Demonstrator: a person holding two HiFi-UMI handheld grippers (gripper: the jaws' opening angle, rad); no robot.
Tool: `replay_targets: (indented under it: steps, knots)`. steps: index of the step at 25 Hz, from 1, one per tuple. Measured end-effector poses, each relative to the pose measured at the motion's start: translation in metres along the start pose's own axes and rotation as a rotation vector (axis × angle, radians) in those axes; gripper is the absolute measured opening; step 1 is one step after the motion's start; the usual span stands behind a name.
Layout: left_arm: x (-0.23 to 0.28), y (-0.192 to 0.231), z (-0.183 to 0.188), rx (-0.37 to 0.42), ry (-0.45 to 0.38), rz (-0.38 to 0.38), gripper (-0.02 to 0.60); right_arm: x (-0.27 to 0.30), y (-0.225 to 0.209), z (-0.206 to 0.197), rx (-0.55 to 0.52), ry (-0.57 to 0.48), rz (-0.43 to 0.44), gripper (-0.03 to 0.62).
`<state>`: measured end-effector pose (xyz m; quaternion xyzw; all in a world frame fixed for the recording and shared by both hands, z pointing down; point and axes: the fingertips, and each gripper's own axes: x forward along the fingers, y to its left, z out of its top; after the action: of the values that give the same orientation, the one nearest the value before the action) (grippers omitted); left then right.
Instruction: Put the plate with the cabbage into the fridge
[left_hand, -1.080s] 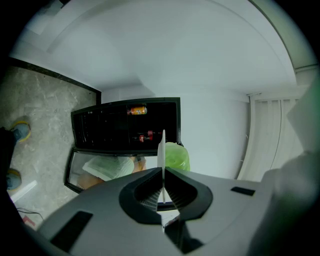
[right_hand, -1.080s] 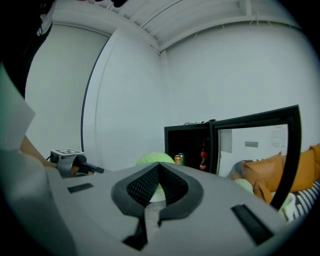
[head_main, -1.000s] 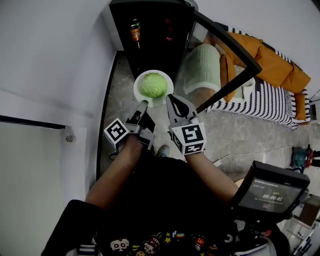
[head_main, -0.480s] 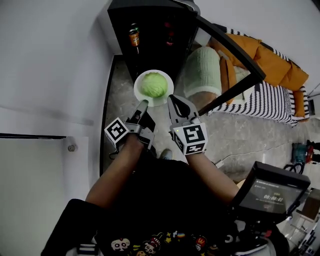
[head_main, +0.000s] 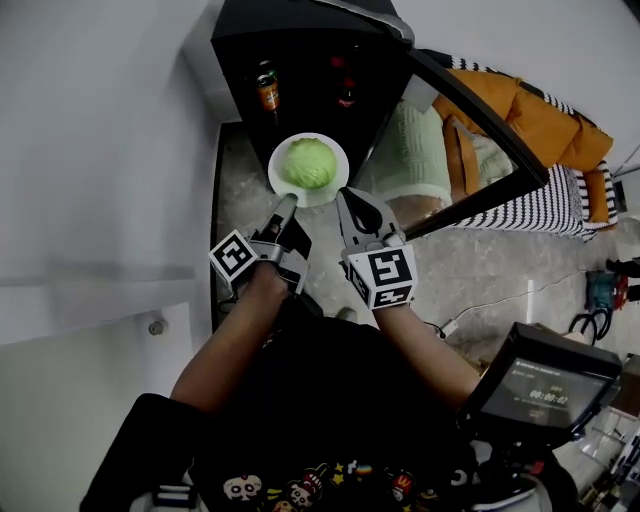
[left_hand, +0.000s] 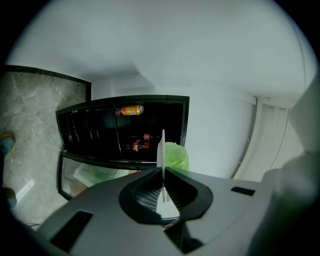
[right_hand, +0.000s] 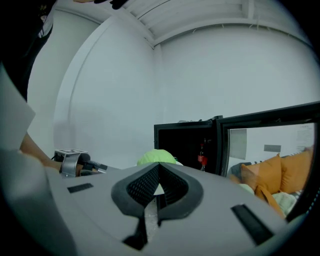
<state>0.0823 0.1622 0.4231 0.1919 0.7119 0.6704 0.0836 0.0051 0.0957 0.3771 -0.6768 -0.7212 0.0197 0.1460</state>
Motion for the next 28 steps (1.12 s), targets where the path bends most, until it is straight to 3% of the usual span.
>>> replay_targets:
  steps: [9, 23, 28]
  knots:
    - [0.033, 0.006, 0.053, -0.019, 0.05, 0.007, 0.015, 0.056, -0.002, 0.006, 0.004, 0.013, -0.046, 0.006]
    - [0.087, 0.02, 0.086, -0.038, 0.114, 0.026, 0.015, 0.119, -0.027, 0.007, 0.01, 0.064, -0.073, 0.006]
    - [0.082, 0.022, 0.093, -0.039, 0.111, 0.028, 0.015, 0.124, -0.023, 0.007, 0.008, 0.065, -0.072, 0.006]
